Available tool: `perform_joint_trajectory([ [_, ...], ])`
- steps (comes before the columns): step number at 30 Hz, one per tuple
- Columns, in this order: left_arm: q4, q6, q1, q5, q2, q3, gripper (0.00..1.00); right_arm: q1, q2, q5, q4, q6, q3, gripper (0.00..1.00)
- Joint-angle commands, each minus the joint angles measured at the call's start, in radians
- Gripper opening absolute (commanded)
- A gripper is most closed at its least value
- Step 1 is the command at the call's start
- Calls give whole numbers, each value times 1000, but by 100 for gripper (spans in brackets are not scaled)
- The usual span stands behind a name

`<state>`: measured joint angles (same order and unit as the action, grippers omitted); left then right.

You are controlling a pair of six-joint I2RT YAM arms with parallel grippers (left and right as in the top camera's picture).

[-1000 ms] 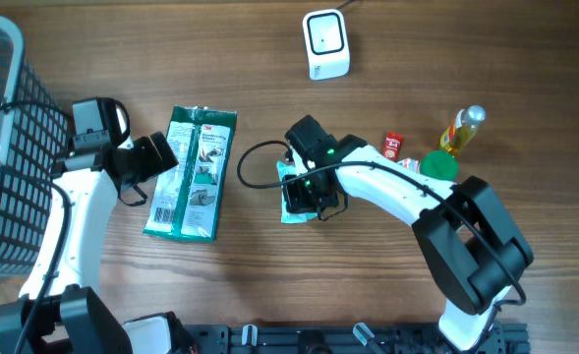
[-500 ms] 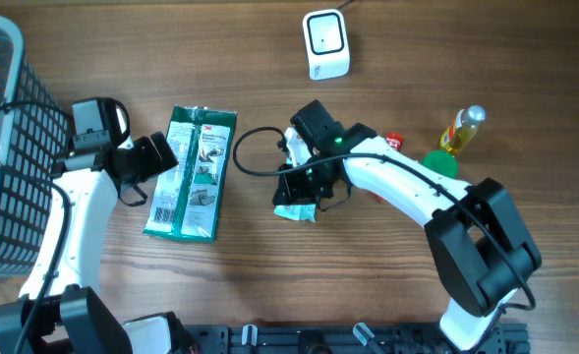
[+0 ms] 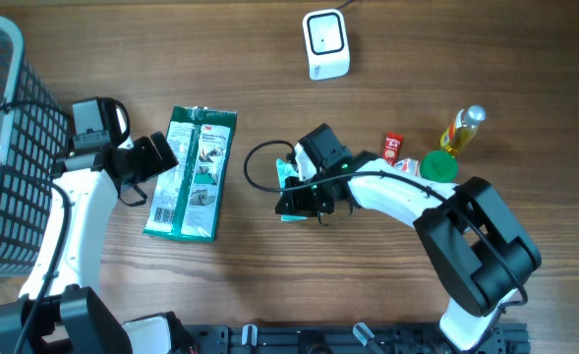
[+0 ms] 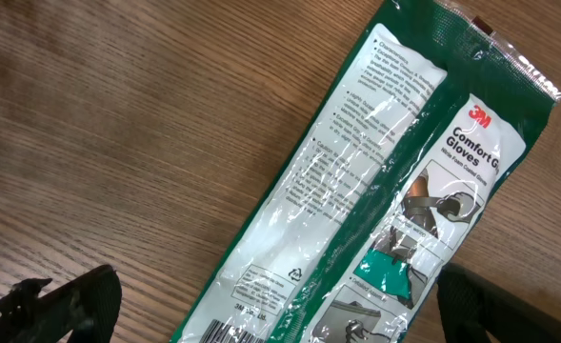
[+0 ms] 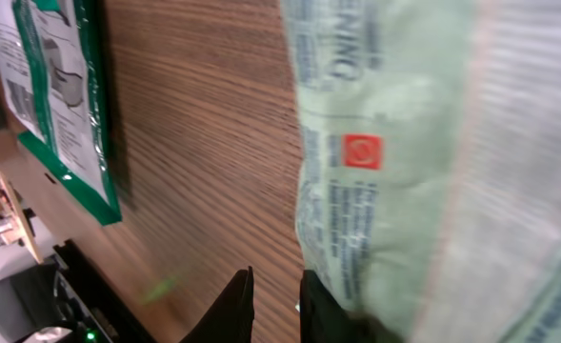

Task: Scan the item barcode
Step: 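Regrasp the wipes pack with right gripper, adjusting the grip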

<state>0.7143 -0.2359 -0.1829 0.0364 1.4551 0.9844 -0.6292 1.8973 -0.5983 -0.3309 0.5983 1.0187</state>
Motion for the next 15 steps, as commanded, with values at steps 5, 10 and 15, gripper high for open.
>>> perform_joint_trajectory([
  [5, 0, 20, 3, 8, 2, -4, 100, 11, -141, -2, -116, -87, 177, 27],
  [10, 0, 20, 3, 8, 2, -4, 100, 14, -212, 359, -261, -101, 178, 51],
  [15, 0, 20, 3, 8, 2, -4, 100, 20, -178, 564, -320, -101, 135, 57],
])
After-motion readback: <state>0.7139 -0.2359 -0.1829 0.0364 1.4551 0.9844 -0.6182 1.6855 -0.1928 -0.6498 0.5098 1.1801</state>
